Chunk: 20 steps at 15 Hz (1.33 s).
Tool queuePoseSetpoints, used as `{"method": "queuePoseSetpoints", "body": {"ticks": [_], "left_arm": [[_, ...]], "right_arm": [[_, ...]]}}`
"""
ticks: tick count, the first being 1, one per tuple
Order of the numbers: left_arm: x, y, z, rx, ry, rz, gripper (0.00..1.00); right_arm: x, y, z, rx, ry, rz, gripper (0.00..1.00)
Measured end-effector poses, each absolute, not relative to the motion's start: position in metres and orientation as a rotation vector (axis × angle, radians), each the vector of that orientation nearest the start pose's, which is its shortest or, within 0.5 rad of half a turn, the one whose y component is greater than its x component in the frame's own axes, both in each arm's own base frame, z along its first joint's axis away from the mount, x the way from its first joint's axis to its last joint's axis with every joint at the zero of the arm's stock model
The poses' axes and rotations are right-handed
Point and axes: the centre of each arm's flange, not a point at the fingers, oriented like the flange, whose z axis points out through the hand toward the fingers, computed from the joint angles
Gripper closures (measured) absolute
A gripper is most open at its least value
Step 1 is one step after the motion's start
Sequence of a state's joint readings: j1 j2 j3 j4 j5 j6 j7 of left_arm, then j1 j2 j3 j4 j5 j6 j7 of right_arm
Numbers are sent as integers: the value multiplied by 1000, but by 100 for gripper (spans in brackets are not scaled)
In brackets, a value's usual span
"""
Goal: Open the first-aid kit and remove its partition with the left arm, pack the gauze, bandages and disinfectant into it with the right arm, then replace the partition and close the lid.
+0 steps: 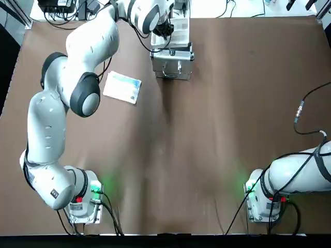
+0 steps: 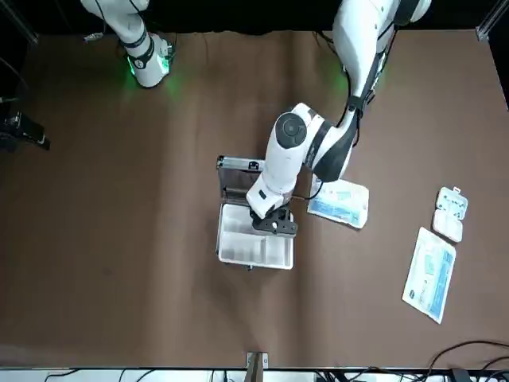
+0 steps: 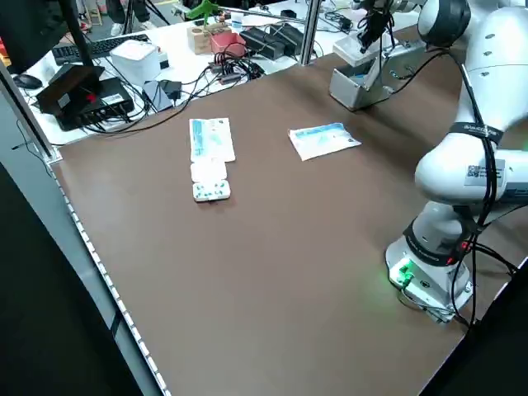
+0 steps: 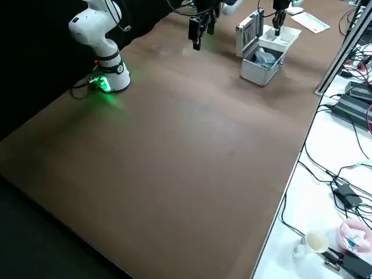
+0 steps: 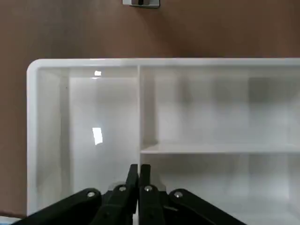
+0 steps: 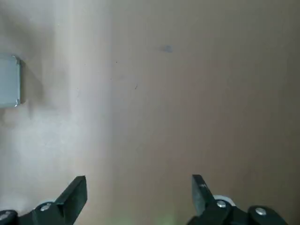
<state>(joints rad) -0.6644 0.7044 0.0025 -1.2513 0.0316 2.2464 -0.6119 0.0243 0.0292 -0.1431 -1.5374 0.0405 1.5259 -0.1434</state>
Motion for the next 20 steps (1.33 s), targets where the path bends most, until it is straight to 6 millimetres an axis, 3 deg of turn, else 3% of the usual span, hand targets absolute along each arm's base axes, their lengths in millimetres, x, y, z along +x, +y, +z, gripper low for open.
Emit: {"method": "queuePoseSetpoints", "body": {"ticks": [7, 20], "left_arm": [[602, -487, 364, -3273, 102, -418, 97], [599, -487, 359, -3258, 105, -363, 97]], "right_arm": [[556, -60, 620, -3099, -40, 56, 1], [556, -60, 619, -3099, -44, 58, 1]]}}
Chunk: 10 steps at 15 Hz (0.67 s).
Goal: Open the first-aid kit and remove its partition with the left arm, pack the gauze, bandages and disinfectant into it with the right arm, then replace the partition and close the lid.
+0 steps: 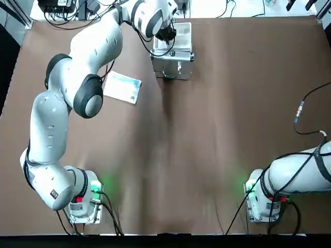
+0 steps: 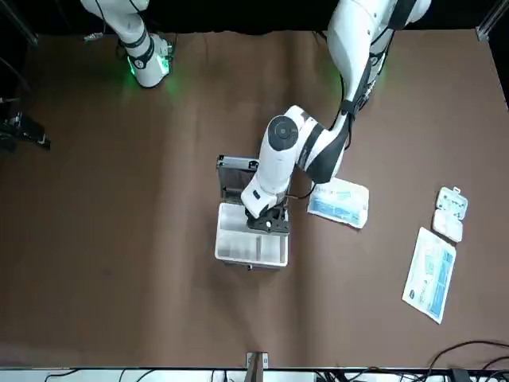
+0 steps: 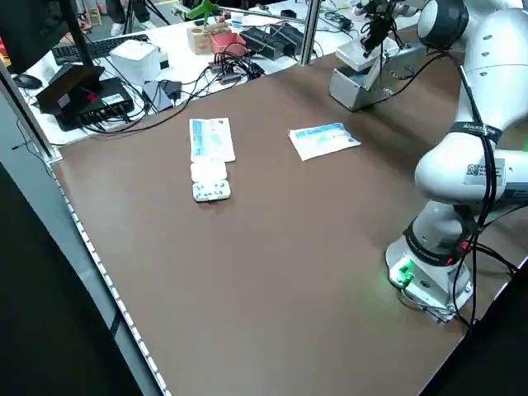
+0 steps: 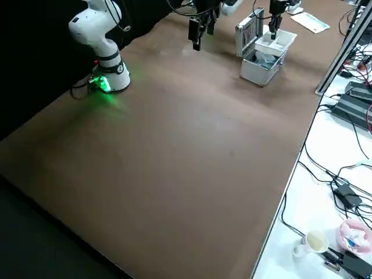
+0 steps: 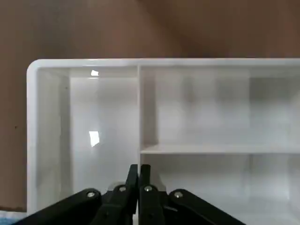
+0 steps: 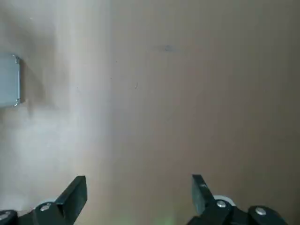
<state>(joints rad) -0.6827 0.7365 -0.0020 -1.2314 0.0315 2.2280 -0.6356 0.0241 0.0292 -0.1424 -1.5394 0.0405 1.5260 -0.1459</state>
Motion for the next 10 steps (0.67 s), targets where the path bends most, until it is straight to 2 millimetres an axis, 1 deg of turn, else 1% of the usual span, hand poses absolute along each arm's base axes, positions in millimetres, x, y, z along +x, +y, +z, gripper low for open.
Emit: {"method": "queuePoseSetpoints", "body": {"ticks": [4, 10], "left_arm": [[593, -491, 356, -3255, 118, -323, 97], [592, -492, 353, -3252, 119, -310, 97]], "right_arm": [[556, -60, 619, -3099, -48, 58, 1], [555, -60, 619, -3099, -48, 63, 1]]}}
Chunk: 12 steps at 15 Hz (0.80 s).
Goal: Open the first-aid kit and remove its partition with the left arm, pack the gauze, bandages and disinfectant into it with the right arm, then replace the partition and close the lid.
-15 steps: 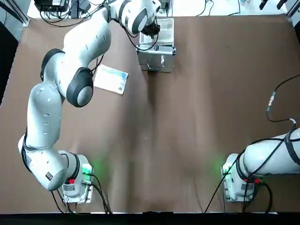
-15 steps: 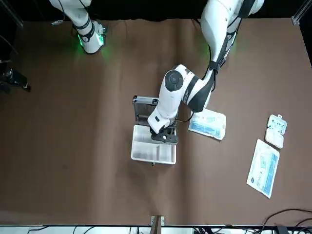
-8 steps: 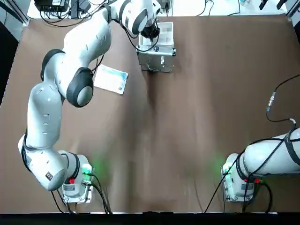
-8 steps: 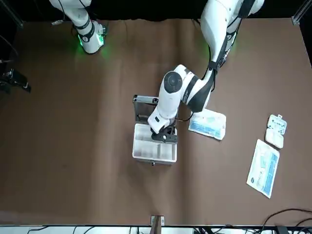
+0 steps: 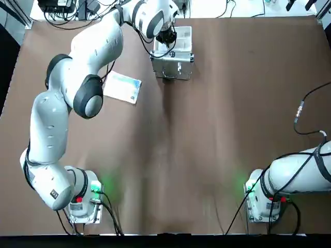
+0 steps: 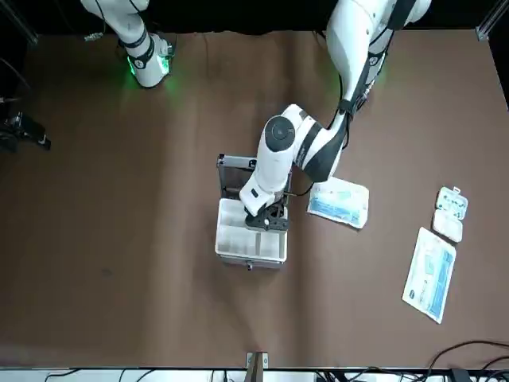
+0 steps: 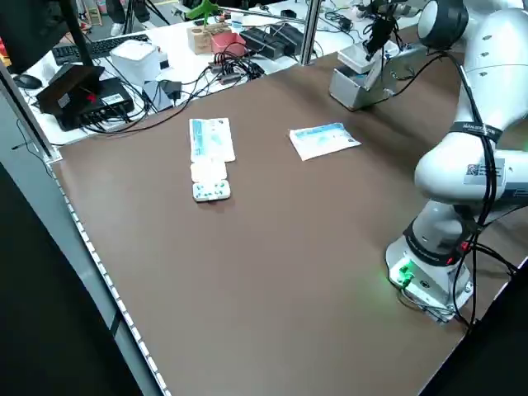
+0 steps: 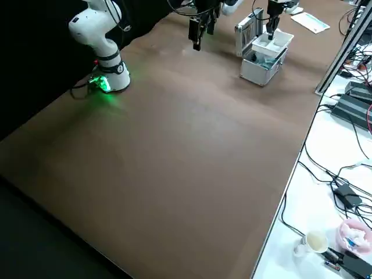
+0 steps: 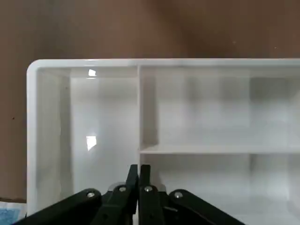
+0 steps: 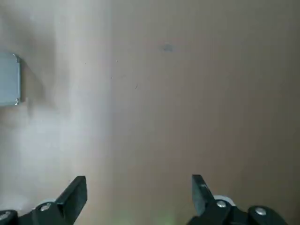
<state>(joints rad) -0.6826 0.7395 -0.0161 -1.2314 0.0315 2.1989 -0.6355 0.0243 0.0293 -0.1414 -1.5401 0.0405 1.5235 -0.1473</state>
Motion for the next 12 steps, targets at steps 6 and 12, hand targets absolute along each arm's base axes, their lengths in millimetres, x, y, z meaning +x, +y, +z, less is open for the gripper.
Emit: {"method": "queuePoseSetpoints", "body": {"ticks": [6, 12], "left_arm": [[591, -494, 341, -3247, 124, -285, 97], [589, -496, 330, -3243, 129, -264, 97]], "right_arm": [[555, -60, 618, -3098, -49, 69, 1], [555, -61, 618, -3098, -47, 70, 1]]}}
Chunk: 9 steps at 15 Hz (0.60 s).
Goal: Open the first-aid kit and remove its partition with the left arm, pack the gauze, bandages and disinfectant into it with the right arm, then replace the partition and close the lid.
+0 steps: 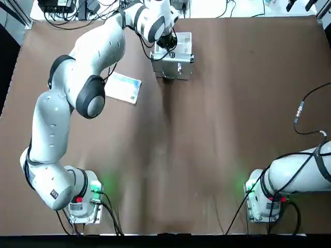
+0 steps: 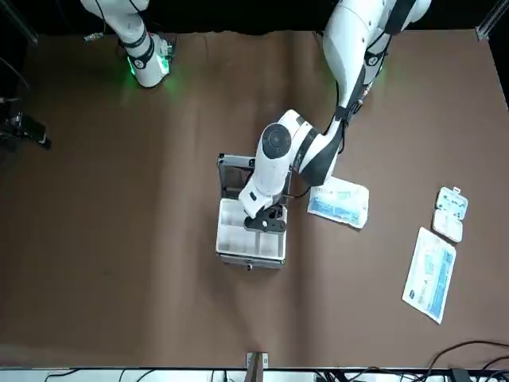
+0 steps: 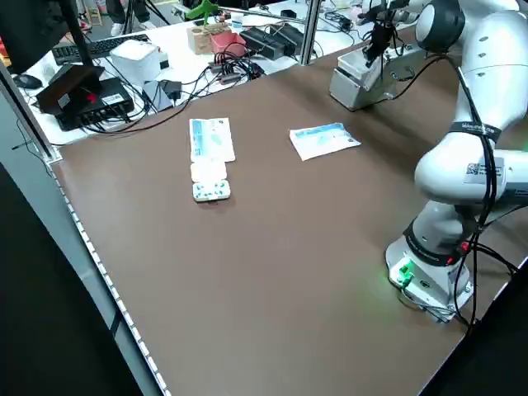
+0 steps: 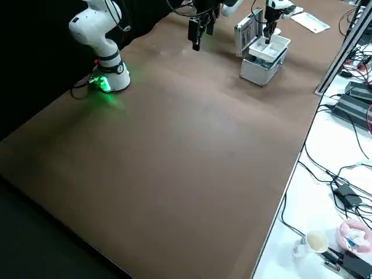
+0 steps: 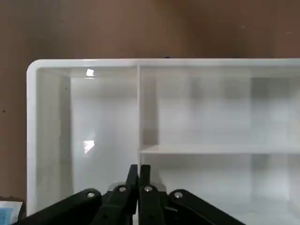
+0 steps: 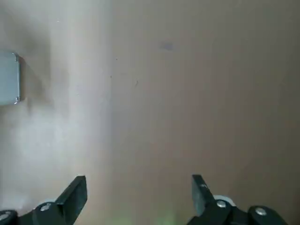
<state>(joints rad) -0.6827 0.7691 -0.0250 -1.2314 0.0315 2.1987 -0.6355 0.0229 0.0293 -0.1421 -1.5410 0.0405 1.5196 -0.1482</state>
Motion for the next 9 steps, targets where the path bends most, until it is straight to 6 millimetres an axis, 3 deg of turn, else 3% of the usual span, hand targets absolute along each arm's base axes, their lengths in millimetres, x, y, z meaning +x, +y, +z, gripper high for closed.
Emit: {"method": "queuePoseSetpoints", "body": {"ticks": [9], "left_arm": [[583, -502, 319, -3238, 147, -242, 97]], "right_arm": [[555, -60, 617, -3097, -50, 78, 1]]}}
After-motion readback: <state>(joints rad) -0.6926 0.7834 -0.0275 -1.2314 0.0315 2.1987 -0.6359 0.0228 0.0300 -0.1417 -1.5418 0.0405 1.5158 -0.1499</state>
